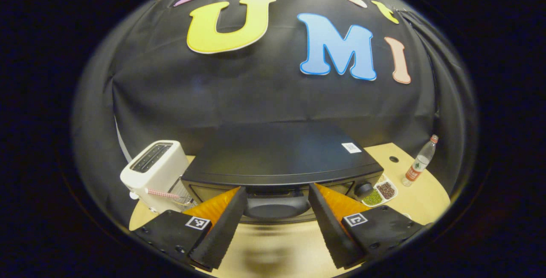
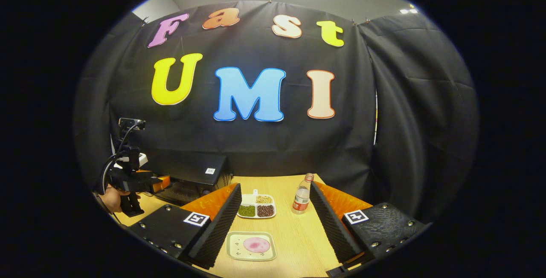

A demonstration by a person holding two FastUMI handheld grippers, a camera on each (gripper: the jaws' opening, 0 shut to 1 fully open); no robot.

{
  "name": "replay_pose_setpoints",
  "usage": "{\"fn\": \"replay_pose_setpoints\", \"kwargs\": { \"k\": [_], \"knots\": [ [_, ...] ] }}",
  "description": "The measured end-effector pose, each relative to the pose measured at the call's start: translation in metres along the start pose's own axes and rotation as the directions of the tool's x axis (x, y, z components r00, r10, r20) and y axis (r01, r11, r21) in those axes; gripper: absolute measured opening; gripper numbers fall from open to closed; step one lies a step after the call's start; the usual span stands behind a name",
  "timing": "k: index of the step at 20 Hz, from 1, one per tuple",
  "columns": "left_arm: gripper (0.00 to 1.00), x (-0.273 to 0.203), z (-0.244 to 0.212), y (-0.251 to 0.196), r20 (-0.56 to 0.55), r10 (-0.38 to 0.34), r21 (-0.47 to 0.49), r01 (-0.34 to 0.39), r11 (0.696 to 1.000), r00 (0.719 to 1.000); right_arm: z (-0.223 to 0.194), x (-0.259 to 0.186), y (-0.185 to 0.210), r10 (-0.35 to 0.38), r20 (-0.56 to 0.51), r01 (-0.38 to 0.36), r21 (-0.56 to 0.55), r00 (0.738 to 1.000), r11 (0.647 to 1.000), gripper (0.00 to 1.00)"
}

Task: Open the electric oven with the left hand, put the food in, and close the electric oven.

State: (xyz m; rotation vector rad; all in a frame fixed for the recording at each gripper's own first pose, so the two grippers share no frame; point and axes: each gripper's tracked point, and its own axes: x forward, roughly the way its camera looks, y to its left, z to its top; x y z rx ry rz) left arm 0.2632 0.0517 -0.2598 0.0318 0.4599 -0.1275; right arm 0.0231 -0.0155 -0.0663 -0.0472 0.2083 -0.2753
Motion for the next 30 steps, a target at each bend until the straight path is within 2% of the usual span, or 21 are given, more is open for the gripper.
{"fn": "replay_pose_setpoints", "kwargs": {
  "k": [1,2,4,6,7,10,13,21,25,27,30],
  "knots": [
    [1.00,0.004,-0.002,0.002,-0.008,0.004,0.000,-0.004,1.000,1.000,-0.001,0.000,0.000,-0.003,-0.002,0.003,-0.002,1.000,1.000,0.99],
    [0.92,0.008,0.003,0.003,0.014,0.004,0.013,-0.005,1.000,1.000,-0.001,0.001,0.001,-0.004,-0.004,0.004,-0.004,1.000,1.000,0.99],
    [0.98,0.013,0.002,0.006,0.005,0.007,0.023,-0.007,1.000,1.000,-0.003,0.002,0.003,-0.003,-0.011,0.003,-0.007,1.000,1.000,0.99],
    [0.98,0.016,0.001,0.007,0.003,0.014,0.018,-0.014,1.000,1.000,-0.005,0.005,0.008,0.003,-0.019,-0.003,-0.006,1.000,1.000,0.99],
    [0.95,0.017,0.001,0.006,0.003,0.015,0.025,-0.015,1.000,1.000,-0.005,0.005,0.010,0.007,-0.020,-0.007,-0.004,1.000,1.000,0.99],
    [1.00,0.013,-0.001,0.007,-0.006,0.011,0.008,-0.011,1.000,1.000,-0.003,0.006,0.018,0.030,-0.015,-0.031,-0.004,0.999,1.000,0.99],
    [0.98,0.003,-0.007,0.005,-0.009,0.012,0.019,-0.012,1.000,1.000,-0.002,0.008,0.022,0.047,-0.012,-0.047,-0.003,0.999,0.999,0.99],
    [1.00,-0.038,-0.053,0.000,-0.035,0.016,0.039,-0.015,0.999,0.999,-0.011,0.004,0.021,0.077,-0.031,-0.077,0.009,0.997,0.997,0.99],
    [0.98,-0.051,-0.081,-0.002,-0.063,0.024,0.060,-0.020,0.998,0.998,-0.010,0.002,0.027,0.097,-0.029,-0.097,0.010,0.995,0.995,0.99],
    [1.00,-0.056,-0.097,-0.003,-0.078,0.027,0.055,-0.023,0.998,0.997,-0.011,0.001,0.027,0.102,-0.031,-0.102,0.005,0.994,0.995,0.99],
    [0.98,-0.061,-0.122,-0.004,-0.114,0.016,0.031,-0.013,0.999,0.993,-0.014,-0.003,0.029,0.108,-0.038,-0.108,0.001,0.993,0.994,0.99]
  ]
}}
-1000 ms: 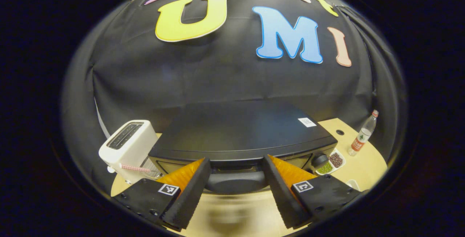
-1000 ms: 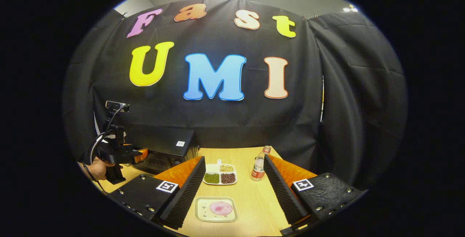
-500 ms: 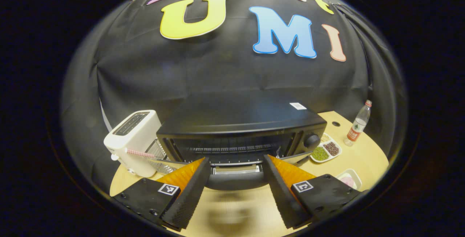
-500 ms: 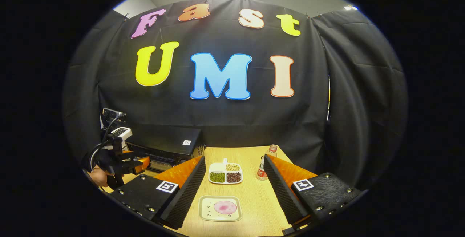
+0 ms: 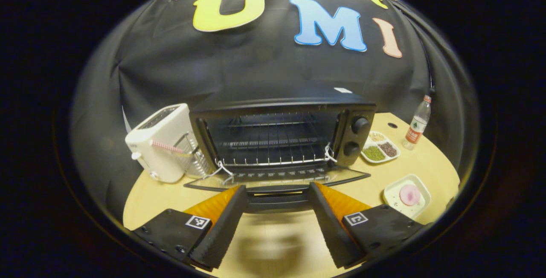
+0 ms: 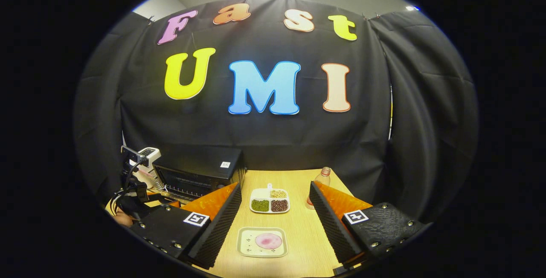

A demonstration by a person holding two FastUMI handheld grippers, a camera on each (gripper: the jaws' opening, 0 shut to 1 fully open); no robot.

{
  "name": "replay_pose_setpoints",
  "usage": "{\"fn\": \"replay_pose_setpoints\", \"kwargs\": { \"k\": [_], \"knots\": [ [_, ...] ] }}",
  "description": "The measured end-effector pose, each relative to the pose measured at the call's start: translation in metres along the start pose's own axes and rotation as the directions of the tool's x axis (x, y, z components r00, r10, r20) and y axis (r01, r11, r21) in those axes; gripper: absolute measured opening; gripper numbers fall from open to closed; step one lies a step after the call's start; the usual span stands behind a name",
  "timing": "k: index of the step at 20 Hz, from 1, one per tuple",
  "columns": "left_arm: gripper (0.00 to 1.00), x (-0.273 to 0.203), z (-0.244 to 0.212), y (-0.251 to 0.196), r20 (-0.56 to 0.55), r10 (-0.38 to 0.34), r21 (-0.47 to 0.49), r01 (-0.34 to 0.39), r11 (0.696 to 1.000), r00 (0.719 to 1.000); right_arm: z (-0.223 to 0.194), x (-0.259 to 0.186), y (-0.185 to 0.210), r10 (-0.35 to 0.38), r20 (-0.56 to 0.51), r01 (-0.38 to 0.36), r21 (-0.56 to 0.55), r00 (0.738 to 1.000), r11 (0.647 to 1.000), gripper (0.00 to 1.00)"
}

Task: Open the electric oven with the left hand, put the food in, and close the electric oven.

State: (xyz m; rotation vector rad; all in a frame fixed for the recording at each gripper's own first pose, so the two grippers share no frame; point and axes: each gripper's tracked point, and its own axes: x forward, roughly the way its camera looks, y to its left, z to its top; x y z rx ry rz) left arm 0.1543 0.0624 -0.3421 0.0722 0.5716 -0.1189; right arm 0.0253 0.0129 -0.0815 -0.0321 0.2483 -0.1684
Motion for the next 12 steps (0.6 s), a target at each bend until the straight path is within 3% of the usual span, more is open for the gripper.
{"fn": "replay_pose_setpoints", "kwargs": {
  "k": [1,3,5,7,10,12],
  "knots": [
    [0.91,0.000,-0.009,-0.001,-0.014,-0.006,-0.010,0.006,1.000,1.000,0.000,-0.001,0.000,0.000,-0.001,0.000,-0.005,1.000,1.000,0.99],
    [1.00,-0.003,-0.022,0.001,-0.034,-0.002,-0.041,0.001,0.999,0.999,-0.003,-0.001,0.000,0.002,-0.010,-0.002,-0.008,1.000,1.000,0.99],
    [1.00,-0.011,-0.012,0.006,-0.007,0.010,-0.068,-0.010,0.998,1.000,-0.008,0.000,-0.002,0.000,-0.027,0.000,-0.001,1.000,1.000,0.99],
    [0.91,-0.025,0.015,0.009,0.048,0.020,-0.082,-0.016,0.996,0.999,-0.017,0.004,-0.007,-0.003,-0.057,0.003,0.002,0.998,1.000,0.99],
    [0.97,-0.057,0.068,0.006,0.168,0.024,-0.086,-0.009,0.996,0.985,-0.047,0.018,-0.012,0.041,-0.178,-0.038,0.022,0.983,0.999,0.99],
    [0.97,-0.086,0.107,0.008,0.260,0.049,-0.106,-0.022,0.994,0.964,-0.077,0.032,-0.027,0.064,-0.299,-0.047,0.063,0.952,0.997,0.99]
  ]
}}
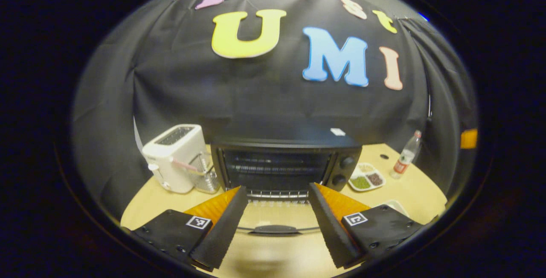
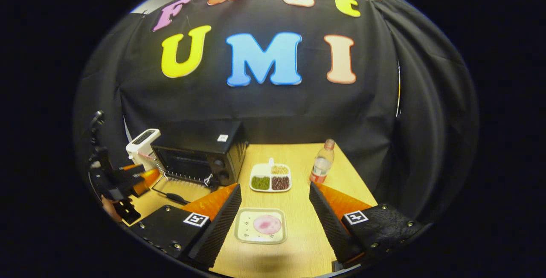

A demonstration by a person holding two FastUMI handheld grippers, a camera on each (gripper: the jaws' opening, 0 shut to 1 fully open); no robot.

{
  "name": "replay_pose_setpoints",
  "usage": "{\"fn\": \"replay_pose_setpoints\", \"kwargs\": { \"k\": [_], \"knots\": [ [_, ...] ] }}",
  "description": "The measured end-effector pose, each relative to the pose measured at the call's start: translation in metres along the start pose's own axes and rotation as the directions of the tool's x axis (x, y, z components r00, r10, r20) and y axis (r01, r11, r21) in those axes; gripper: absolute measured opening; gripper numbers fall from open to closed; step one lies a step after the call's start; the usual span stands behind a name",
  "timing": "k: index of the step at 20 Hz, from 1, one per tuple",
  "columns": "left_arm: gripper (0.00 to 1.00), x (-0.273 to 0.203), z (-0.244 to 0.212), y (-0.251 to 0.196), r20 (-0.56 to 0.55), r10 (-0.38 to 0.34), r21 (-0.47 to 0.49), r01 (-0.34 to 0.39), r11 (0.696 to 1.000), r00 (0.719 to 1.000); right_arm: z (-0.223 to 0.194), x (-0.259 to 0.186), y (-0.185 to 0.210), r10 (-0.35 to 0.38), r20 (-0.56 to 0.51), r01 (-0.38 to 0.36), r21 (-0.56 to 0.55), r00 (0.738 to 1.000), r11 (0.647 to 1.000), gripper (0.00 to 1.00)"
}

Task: Open the electric oven with the left hand, put the food in, and close the electric oven.

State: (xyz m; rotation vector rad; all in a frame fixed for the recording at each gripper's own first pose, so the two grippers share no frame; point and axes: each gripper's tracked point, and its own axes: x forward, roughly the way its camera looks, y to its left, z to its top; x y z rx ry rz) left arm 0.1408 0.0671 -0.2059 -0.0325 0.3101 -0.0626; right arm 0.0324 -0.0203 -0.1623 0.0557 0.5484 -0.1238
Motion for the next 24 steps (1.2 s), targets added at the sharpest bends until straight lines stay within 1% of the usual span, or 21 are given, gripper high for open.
{"fn": "replay_pose_setpoints", "kwargs": {
  "k": [1,2,3,5,6,8,10,11,12,14,15,16,20,22,24],
  "knots": [
    [0.97,-0.011,0.020,-0.004,0.050,0.001,-0.024,0.001,1.000,0.999,-0.018,0.013,-0.010,0.002,-0.084,0.000,0.022,0.996,1.000,0.99],
    [0.97,-0.024,0.041,-0.008,0.092,0.000,-0.048,0.004,0.999,0.996,-0.033,0.024,-0.017,0.016,-0.167,-0.008,0.050,0.986,0.999,0.99],
    [0.98,-0.036,0.057,-0.010,0.124,-0.002,-0.065,0.010,0.998,0.992,-0.048,0.031,-0.022,0.037,-0.246,-0.017,0.085,0.968,0.996,0.99],
    [1.00,-0.056,0.078,-0.013,0.170,-0.009,-0.084,0.024,0.996,0.985,-0.080,0.049,-0.034,0.059,-0.369,-0.005,0.145,0.928,0.989,0.99],
    [0.97,-0.063,0.084,-0.013,0.186,-0.010,-0.090,0.027,0.996,0.982,-0.091,0.061,-0.039,0.065,-0.414,0.003,0.161,0.908,0.987,0.99],
    [0.90,-0.078,0.093,-0.010,0.208,-0.009,-0.096,0.029,0.995,0.978,-0.112,0.075,-0.050,0.062,-0.489,0.016,0.155,0.870,0.988,1.00],
    [1.00,-0.088,0.094,-0.002,0.214,0.010,-0.091,0.010,0.996,0.977,-0.129,0.092,-0.057,0.047,-0.551,0.033,0.134,0.833,0.991,1.00],
    [1.00,-0.092,0.091,0.004,0.208,0.023,-0.090,-0.004,0.996,0.978,-0.138,0.099,-0.058,0.037,-0.584,0.040,0.119,0.811,0.992,0.99],
    [1.00,-0.096,0.087,0.009,0.200,0.034,-0.092,-0.015,0.996,0.979,-0.144,0.106,-0.058,0.039,-0.606,0.040,0.117,0.795,0.992,0.99],
    [1.00,-0.102,0.079,0.019,0.183,0.059,-0.102,-0.041,0.994,0.981,-0.160,0.121,-0.058,0.021,-0.661,0.048,0.086,0.750,0.995,1.00],
    [0.97,-0.106,0.077,0.025,0.175,0.073,-0.107,-0.054,0.993,0.982,-0.169,0.126,-0.055,0.014,-0.685,0.045,0.068,0.729,0.997,1.00],
    [1.00,-0.109,0.073,0.032,0.169,0.088,-0.111,-0.070,0.991,0.982,-0.174,0.131,-0.054,0.007,-0.700,0.040,0.051,0.714,0.998,1.00],
    [1.00,-0.116,0.062,0.056,0.141,0.138,-0.136,-0.119,0.984,0.980,-0.190,0.146,-0.058,-0.059,-0.735,0.026,-0.057,0.675,0.998,1.00],
    [1.00,-0.121,0.059,0.063,0.136,0.153,-0.145,-0.133,0.980,0.979,-0.195,0.151,-0.056,-0.078,-0.740,0.010,-0.096,0.668,0.995,1.00],
    [1.00,-0.124,0.055,0.066,0.127,0.158,-0.144,-0.139,0.980,0.979,-0.199,0.154,-0.055,-0.098,-0.744,0.008,-0.123,0.661,0.992,0.98]
  ]
}}
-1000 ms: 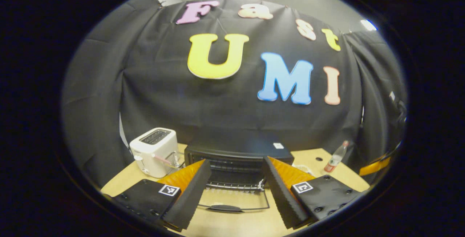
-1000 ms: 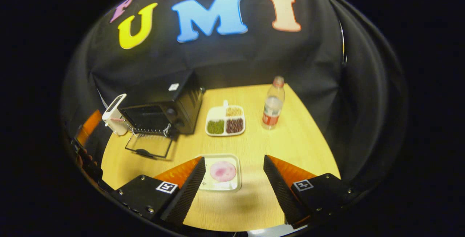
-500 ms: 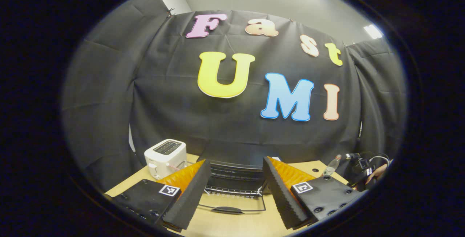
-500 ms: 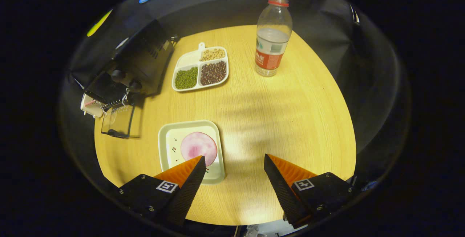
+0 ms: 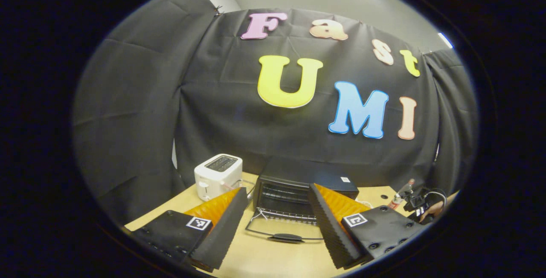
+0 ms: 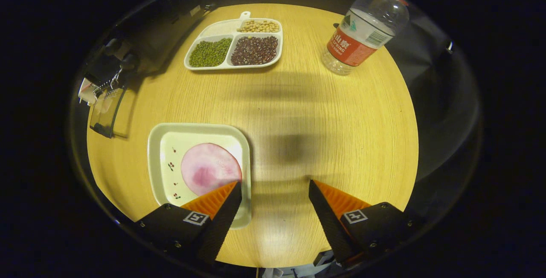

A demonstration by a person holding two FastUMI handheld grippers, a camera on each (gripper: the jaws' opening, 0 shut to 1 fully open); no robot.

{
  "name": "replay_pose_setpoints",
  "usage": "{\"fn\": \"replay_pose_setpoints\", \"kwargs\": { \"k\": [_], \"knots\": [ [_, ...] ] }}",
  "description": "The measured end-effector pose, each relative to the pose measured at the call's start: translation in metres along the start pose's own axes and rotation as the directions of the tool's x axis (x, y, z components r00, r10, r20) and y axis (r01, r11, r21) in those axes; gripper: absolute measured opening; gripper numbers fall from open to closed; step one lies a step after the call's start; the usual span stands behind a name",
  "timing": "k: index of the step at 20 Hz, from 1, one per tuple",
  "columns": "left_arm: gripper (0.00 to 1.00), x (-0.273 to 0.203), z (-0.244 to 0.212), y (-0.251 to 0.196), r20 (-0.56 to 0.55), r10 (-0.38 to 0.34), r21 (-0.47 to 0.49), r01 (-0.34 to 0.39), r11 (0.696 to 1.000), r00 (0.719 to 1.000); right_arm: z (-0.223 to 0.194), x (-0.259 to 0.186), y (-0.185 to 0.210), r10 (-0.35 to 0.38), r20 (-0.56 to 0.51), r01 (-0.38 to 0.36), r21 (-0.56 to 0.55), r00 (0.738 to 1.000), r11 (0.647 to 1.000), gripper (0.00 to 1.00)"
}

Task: Open the electric oven with the left hand, put the food in, and close the electric oven.

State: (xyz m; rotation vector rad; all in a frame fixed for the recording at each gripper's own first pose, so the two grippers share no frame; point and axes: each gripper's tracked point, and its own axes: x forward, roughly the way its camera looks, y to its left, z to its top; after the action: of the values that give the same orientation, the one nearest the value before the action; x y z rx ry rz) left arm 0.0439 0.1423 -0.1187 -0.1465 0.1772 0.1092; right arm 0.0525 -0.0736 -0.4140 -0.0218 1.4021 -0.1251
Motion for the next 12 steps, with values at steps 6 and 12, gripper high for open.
{"fn": "replay_pose_setpoints", "kwargs": {
  "k": [6,12],
  "knots": [
    [1.00,-0.001,-0.004,-0.010,-0.016,-0.030,0.014,0.031,0.999,0.999,0.008,-0.001,0.007,-0.007,0.024,0.009,-0.048,1.000,0.999,0.92],
    [1.00,0.000,-0.009,-0.024,-0.030,-0.062,0.020,0.063,0.998,0.998,0.005,0.005,0.035,0.144,0.037,-0.142,-0.042,0.989,0.989,0.46]
  ]
}}
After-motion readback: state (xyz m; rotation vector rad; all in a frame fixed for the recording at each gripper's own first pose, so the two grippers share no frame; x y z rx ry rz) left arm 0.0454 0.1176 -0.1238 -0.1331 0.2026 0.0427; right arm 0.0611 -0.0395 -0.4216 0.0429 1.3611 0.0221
